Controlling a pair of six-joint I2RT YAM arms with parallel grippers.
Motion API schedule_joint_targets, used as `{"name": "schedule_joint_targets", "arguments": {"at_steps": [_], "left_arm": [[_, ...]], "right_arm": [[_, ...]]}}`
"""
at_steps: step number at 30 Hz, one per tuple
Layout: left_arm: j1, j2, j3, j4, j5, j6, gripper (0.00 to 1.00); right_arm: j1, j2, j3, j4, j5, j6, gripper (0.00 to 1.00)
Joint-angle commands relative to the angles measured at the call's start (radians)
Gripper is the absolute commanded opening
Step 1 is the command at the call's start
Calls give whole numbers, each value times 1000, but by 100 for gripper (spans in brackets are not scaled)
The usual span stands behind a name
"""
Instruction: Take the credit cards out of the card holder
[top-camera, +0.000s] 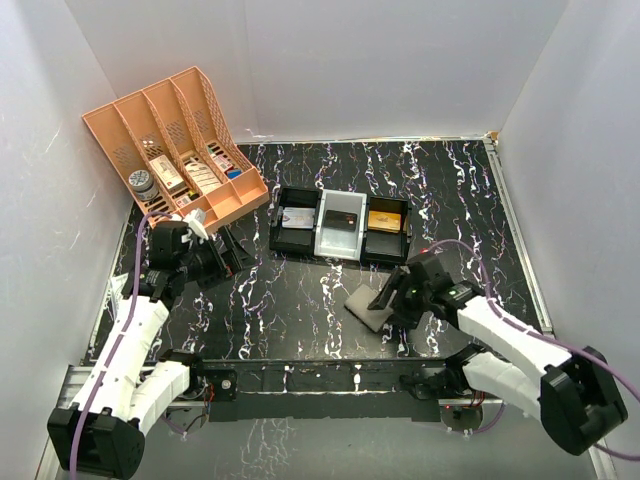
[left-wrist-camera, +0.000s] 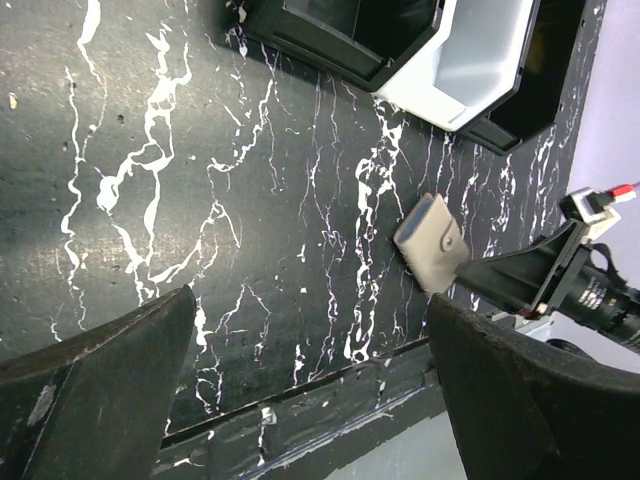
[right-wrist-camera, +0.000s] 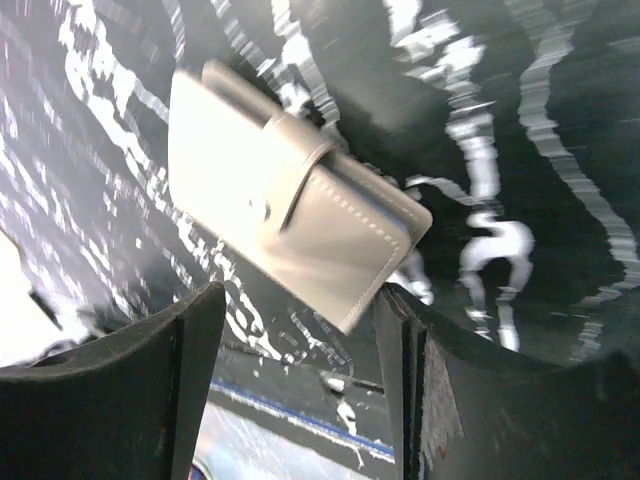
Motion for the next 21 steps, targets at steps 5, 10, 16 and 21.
{"name": "schedule_joint_targets", "arguments": {"at_steps": [5,10,16,21], "left_arm": [[9,12,-8,20,88,-13,98],[6,18,13,-22,73,18,98],[7,-12,-5,-32,42,21,99],[6,-11,12,-52,15,49,99]], "right_arm": [[356,264,230,144,-17,-141,61],[455,328,435,-15,169,-233,63],[436,396,536,-151,483,-282,66],[400,525,579,-301,570,-209,64]]}}
